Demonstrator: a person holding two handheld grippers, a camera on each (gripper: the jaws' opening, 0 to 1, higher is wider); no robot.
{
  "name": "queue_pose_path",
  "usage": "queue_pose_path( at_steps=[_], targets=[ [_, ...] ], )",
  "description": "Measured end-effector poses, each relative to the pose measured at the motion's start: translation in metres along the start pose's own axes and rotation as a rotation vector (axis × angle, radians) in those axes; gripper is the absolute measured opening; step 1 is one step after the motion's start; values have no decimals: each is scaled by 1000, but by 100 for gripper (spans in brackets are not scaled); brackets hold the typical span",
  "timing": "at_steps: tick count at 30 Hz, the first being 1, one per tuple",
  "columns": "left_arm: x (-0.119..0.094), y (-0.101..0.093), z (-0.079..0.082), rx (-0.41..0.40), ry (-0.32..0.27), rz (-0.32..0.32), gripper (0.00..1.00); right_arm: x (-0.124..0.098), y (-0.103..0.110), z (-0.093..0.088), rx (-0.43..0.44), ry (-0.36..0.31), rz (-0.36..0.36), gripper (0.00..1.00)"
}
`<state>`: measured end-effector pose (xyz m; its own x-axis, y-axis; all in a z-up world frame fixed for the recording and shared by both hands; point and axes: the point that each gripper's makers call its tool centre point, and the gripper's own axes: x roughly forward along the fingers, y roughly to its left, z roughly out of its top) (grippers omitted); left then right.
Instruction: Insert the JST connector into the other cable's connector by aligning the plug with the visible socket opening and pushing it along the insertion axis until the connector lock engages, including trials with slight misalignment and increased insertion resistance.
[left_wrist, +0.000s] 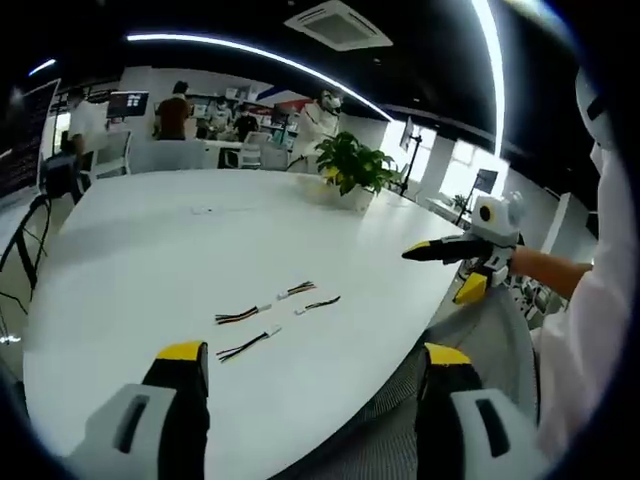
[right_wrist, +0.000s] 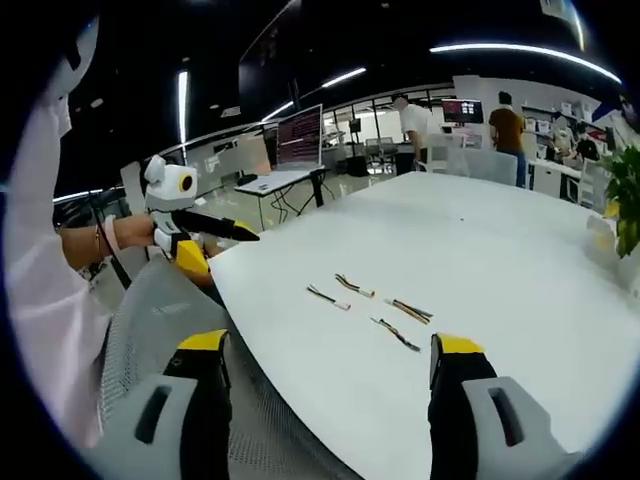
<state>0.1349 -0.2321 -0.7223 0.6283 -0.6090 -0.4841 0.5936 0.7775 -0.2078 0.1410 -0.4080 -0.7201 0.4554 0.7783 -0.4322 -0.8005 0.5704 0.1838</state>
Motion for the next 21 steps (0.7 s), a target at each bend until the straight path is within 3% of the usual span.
queue_pose_path(
  at_steps=[6,12,21],
  targets=[
    [2,-2,-1,-36,-16,-17,85,3,1,-7,-30,38,6,80],
    [2,1,-6,-22,13,-8,85,4,3,-6,-25,36,16,80],
    [6,0,-7,-36,12,-16,85,6,4,-13,-38,69,21,82]
  ],
)
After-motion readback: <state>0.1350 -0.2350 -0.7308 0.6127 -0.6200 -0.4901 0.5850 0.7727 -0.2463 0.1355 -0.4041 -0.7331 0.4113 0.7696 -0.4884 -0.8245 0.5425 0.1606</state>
